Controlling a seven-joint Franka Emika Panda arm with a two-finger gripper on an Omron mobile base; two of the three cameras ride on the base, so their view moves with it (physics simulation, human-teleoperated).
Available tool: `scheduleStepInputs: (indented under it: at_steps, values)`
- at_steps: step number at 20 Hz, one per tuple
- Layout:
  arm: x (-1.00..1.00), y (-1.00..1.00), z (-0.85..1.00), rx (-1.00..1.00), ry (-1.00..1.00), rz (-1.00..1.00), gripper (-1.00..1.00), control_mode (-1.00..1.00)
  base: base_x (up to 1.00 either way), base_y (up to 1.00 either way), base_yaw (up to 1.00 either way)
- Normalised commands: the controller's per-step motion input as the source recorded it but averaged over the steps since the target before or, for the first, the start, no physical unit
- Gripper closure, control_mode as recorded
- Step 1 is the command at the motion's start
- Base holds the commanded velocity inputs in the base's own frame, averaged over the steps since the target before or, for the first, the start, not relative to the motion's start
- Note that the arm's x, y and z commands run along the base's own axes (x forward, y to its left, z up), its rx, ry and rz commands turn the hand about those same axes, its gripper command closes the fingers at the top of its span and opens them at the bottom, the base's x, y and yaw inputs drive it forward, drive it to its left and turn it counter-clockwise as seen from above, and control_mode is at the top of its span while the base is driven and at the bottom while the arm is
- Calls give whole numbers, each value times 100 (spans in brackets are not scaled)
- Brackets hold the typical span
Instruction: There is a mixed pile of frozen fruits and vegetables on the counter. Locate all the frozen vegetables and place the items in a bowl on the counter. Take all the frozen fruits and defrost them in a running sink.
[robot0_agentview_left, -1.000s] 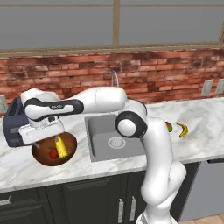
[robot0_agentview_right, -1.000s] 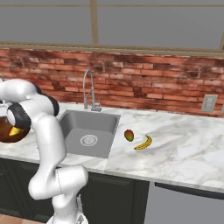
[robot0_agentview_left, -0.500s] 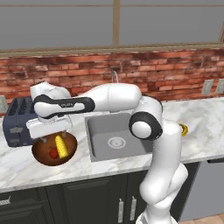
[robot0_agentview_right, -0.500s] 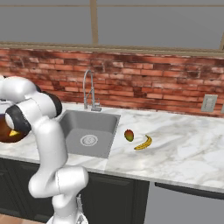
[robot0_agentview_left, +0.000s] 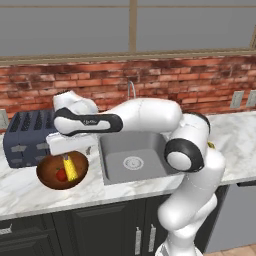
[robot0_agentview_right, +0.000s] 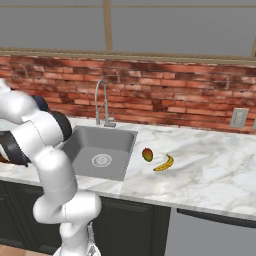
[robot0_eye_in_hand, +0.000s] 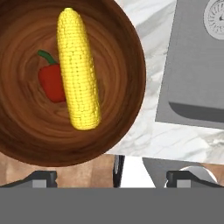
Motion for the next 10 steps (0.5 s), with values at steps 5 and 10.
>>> scheduleStepInputs:
  at_steps: [5, 10]
  values:
    - [-3, -51, 12, 5, 0, -2, -100, -100, 0, 0, 0]
    - [-4, -51, 15, 4, 0, -2, -100, -100, 0, 0, 0]
